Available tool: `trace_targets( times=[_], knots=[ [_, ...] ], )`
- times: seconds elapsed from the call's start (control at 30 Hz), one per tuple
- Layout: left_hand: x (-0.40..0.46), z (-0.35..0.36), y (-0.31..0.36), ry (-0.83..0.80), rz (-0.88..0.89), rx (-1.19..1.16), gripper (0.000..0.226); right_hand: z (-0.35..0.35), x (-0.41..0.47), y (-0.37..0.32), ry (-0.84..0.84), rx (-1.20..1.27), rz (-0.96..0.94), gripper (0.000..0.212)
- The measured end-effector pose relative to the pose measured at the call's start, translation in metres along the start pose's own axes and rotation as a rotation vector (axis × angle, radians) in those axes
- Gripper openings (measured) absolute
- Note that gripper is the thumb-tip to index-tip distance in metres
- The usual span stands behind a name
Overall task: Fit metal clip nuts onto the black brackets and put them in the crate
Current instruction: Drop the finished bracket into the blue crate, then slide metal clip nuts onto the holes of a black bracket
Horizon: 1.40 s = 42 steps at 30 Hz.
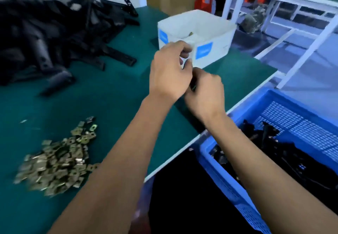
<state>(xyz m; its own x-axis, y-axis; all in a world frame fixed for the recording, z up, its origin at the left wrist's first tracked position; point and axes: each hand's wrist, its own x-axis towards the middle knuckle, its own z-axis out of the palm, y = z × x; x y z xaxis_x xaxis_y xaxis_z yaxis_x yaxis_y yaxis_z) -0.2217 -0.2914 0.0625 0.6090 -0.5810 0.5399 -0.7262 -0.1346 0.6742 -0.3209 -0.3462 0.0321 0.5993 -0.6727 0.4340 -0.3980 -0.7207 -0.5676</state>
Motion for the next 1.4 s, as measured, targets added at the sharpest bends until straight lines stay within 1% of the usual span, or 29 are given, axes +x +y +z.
trace_targets(
  times=[0.07, 0.1, 0.13, 0.17, 0.23, 0.33, 0.4, 0.43, 0.47, 0.5, 0.53, 0.6, 0.63, 0.73, 0.8, 0.87, 0.93, 0.97, 1.0, 1.03, 1.07, 1.1, 1.13, 1.17, 1.2, 1.23, 1.3, 1.33, 1.4],
  knots=[
    [-0.005, -0.046, -0.031, 0.088, -0.042, 0.066, 0.024, 0.032, 0.01, -0.041, -0.156, 0.067, -0.058, 0.013],
    [-0.009, -0.071, -0.047, 0.139, -0.075, 0.097, 0.023, 0.051, 0.015, -0.061, -0.237, 0.08, -0.082, 0.01],
    [-0.014, -0.094, -0.061, 0.191, -0.119, 0.123, 0.021, 0.07, 0.02, -0.078, -0.305, 0.065, -0.111, 0.005],
    [-0.02, -0.119, -0.076, 0.249, -0.171, 0.156, 0.02, 0.089, 0.023, -0.096, -0.354, 0.048, -0.149, 0.007],
    [-0.039, -0.173, -0.109, 0.382, -0.297, 0.224, 0.017, 0.13, 0.023, -0.134, -0.423, 0.026, -0.277, 0.029],
    [-0.074, -0.235, -0.149, 0.528, -0.463, 0.302, 0.017, 0.174, 0.016, -0.181, -0.433, -0.054, -0.439, 0.06],
    [-0.095, -0.264, -0.171, 0.607, -0.582, 0.342, 0.018, 0.199, 0.014, -0.208, -0.44, -0.104, -0.503, 0.074],
    [-0.102, -0.272, -0.179, 0.652, -0.639, 0.335, 0.018, 0.208, 0.014, -0.218, -0.457, -0.124, -0.514, 0.077],
    [-0.106, -0.279, -0.185, 0.708, -0.687, 0.301, 0.017, 0.217, 0.014, -0.228, -0.484, -0.142, -0.52, 0.075],
    [-0.108, -0.283, -0.19, 0.765, -0.713, 0.245, 0.018, 0.224, 0.014, -0.235, -0.506, -0.158, -0.523, 0.068],
    [-0.108, -0.285, -0.193, 0.807, -0.723, 0.192, 0.018, 0.229, 0.013, -0.241, -0.512, -0.161, -0.518, 0.056],
    [-0.107, -0.287, -0.196, 0.837, -0.738, 0.112, 0.017, 0.234, 0.014, -0.246, -0.472, -0.118, -0.49, 0.033],
    [-0.106, -0.287, -0.199, 0.844, -0.742, 0.074, 0.016, 0.237, 0.015, -0.245, -0.447, -0.09, -0.478, 0.03],
    [-0.107, -0.286, -0.201, 0.861, -0.705, -0.037, 0.009, 0.24, 0.018, -0.238, -0.393, 0.037, -0.452, 0.032],
    [-0.105, -0.286, -0.199, 0.803, -0.693, -0.201, 0.007, 0.235, 0.02, -0.236, -0.355, 0.253, -0.433, 0.031],
    [-0.102, -0.286, -0.197, 0.665, -0.706, -0.444, 0.021, 0.227, 0.021, -0.239, -0.373, 0.434, -0.512, 0.03],
    [-0.1, -0.286, -0.195, 0.539, -0.695, -0.629, 0.034, 0.219, 0.02, -0.247, -0.49, 0.492, -0.671, 0.035],
    [-0.1, -0.285, -0.195, 0.507, -0.672, -0.682, 0.032, 0.217, 0.017, -0.251, -0.554, 0.492, -0.745, 0.04],
    [-0.1, -0.285, -0.196, 0.505, -0.65, -0.71, 0.024, 0.216, 0.015, -0.254, -0.602, 0.502, -0.787, 0.048],
    [-0.1, -0.285, -0.196, 0.531, -0.64, -0.72, 0.016, 0.216, 0.014, -0.256, -0.632, 0.538, -0.78, 0.054],
    [-0.1, -0.285, -0.196, 0.581, -0.645, -0.713, 0.013, 0.215, 0.012, -0.257, -0.641, 0.6, -0.731, 0.058],
    [-0.1, -0.287, -0.198, 0.649, -0.662, -0.696, 0.015, 0.215, 0.011, -0.257, -0.627, 0.656, -0.681, 0.057],
    [-0.1, -0.288, -0.199, 0.723, -0.68, -0.678, 0.016, 0.217, 0.009, -0.258, -0.594, 0.675, -0.642, 0.051],
    [-0.1, -0.29, -0.2, 0.795, -0.692, -0.658, 0.018, 0.22, 0.009, -0.257, -0.556, 0.638, -0.625, 0.042],
    [-0.1, -0.291, -0.201, 0.861, -0.702, -0.635, 0.019, 0.223, 0.009, -0.256, -0.555, 0.567, -0.625, 0.034],
    [-0.099, -0.293, -0.203, 0.923, -0.713, -0.618, 0.02, 0.225, 0.01, -0.255, -0.604, 0.486, -0.636, 0.032],
    [-0.099, -0.296, -0.208, 1.019, -0.733, -0.618, 0.019, 0.229, 0.01, -0.254, -0.784, 0.324, -0.704, 0.032],
    [-0.099, -0.296, -0.21, 1.035, -0.739, -0.61, 0.018, 0.23, 0.01, -0.254, -0.849, 0.261, -0.755, 0.03],
    [-0.099, -0.294, -0.212, 1.015, -0.759, -0.536, 0.02, 0.232, 0.007, -0.255, -0.876, 0.218, -0.802, 0.023]
  ],
)
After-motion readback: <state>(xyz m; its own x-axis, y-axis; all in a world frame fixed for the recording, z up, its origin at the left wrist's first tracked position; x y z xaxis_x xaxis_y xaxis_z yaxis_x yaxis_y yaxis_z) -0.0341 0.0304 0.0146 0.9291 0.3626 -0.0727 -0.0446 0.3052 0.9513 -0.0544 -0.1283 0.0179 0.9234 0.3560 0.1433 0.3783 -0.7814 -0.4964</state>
